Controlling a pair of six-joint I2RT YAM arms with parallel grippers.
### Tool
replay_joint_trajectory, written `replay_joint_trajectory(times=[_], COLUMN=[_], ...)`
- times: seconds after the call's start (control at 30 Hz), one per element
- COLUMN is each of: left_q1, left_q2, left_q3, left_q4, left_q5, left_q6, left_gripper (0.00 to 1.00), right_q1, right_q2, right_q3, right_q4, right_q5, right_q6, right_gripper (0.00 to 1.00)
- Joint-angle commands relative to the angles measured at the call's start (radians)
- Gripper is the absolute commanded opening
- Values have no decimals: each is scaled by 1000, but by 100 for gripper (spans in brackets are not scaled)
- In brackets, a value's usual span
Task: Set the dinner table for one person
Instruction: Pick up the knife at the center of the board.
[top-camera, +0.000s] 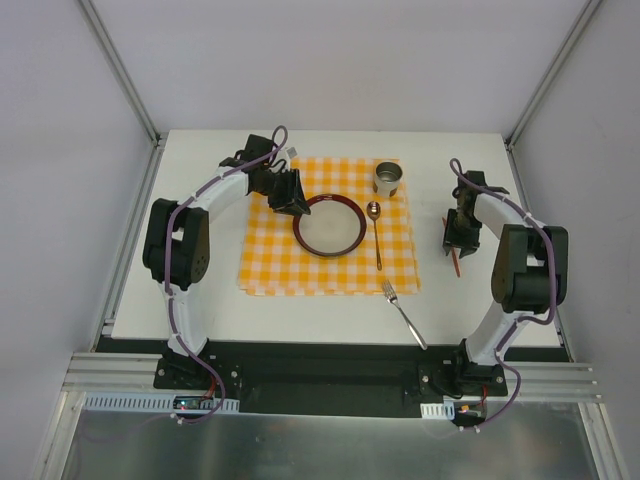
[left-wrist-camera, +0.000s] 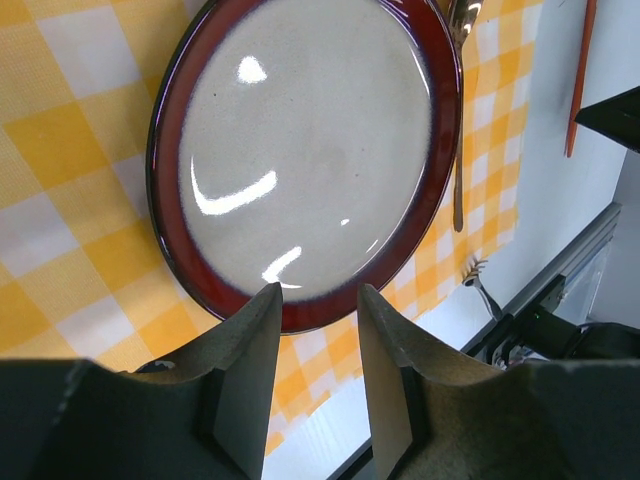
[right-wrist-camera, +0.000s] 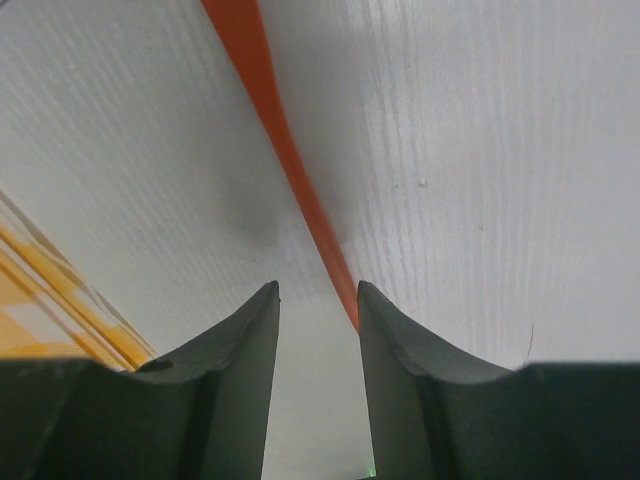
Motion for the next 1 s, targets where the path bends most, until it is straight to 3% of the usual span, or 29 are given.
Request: replay_joint_trajectory(times=[0.0,0.8,0.97], left_q1=[3,3,3], left_q2=[0,12,6], left_q3=[42,38,35], left_q4=[-12,-12,-12], left_q5=[27,30,29], left_q6=[-16,-14,-14], left_gripper=[36,36,36], right_q1=[2,4,9], right_q2=[-86,-23,-15], right_q3=[-16,-3,-7], right_q4=[35,-16,-27], right_q5=[3,40,48], right_q6=[-26,17,32], right_gripper=[40,40,33])
